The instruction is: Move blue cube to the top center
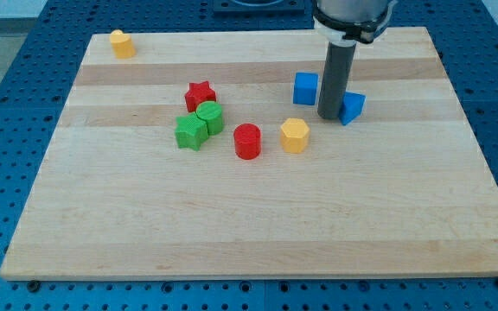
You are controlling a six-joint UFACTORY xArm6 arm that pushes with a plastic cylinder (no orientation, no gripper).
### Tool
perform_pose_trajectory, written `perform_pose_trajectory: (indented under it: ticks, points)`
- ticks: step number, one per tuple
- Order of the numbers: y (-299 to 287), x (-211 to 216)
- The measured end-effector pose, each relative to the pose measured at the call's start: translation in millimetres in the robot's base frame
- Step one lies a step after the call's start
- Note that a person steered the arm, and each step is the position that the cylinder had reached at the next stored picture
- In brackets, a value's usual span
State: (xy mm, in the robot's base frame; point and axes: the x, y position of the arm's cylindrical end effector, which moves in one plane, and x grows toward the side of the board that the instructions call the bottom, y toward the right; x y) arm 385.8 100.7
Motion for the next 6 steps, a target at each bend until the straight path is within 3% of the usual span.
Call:
perform_pose_trajectory:
  ticks: [2,6]
  points:
    - [-1.7,-27.8]
    - [-63.5,-45.9]
